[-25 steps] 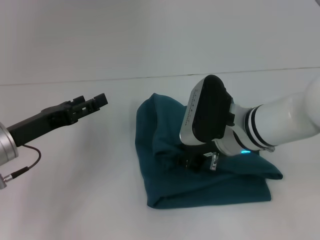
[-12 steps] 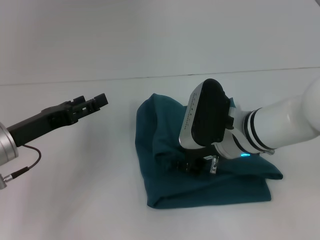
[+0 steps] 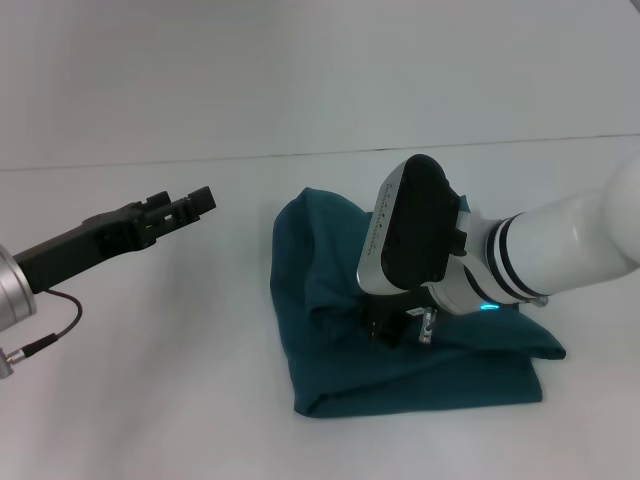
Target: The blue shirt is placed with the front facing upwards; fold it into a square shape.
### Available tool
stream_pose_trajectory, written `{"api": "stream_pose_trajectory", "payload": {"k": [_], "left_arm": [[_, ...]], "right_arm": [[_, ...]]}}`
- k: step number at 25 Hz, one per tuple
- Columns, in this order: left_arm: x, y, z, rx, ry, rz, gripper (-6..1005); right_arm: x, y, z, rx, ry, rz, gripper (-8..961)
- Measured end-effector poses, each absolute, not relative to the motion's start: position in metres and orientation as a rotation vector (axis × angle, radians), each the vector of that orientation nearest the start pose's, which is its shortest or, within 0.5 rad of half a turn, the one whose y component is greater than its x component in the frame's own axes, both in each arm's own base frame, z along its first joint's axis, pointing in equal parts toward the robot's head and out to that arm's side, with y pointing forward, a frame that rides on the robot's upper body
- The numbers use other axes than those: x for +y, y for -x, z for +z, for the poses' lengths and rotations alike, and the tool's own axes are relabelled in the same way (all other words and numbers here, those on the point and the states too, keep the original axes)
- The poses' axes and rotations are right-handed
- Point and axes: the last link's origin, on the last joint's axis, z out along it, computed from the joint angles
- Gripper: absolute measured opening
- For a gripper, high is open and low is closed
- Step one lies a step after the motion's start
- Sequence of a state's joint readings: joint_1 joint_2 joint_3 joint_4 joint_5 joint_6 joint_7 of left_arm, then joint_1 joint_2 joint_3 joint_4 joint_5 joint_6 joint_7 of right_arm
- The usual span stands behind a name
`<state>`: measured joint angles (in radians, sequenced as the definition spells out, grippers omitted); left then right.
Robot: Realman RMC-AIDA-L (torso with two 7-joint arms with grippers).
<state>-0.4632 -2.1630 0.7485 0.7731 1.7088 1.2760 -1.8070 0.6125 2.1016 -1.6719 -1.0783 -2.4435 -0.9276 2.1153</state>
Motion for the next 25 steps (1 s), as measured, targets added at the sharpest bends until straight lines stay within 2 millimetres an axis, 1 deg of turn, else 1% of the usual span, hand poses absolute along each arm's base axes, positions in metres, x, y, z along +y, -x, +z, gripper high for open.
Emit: {"api": "stream_pose_trajectory", "payload": {"k": [4,9,20,23,25], "left_arm": [[0.3613,0.2528,0.0117,-1.166,2.215,-1.017,927],[0.3612,0.2529,0.0123,-1.166,2.213,-1.021,927],[0.3609,0.2535,0.0124,-1.168,2.211,-1.02,927],[0.3608,0.2535,0.0124,-1.167,2.211,-1.02,927],[0.3608,0.2536,0.0124,-1.167,2.212,-1.02,927]], "right_arm": [[0.3795,-0.1738,-0.082,0.16,2.681,-0.326,49],[0.3788,-0.1744,-0.0823,0.163,2.685,-0.33,53],[0.3764,-0.1726,-0.0858,0.142,2.7,-0.345,158],[0.3761,-0.1726,-0.0866,0.139,2.701,-0.347,393],[0.376,-0.1734,-0.0873,0.138,2.7,-0.349,392]]}}
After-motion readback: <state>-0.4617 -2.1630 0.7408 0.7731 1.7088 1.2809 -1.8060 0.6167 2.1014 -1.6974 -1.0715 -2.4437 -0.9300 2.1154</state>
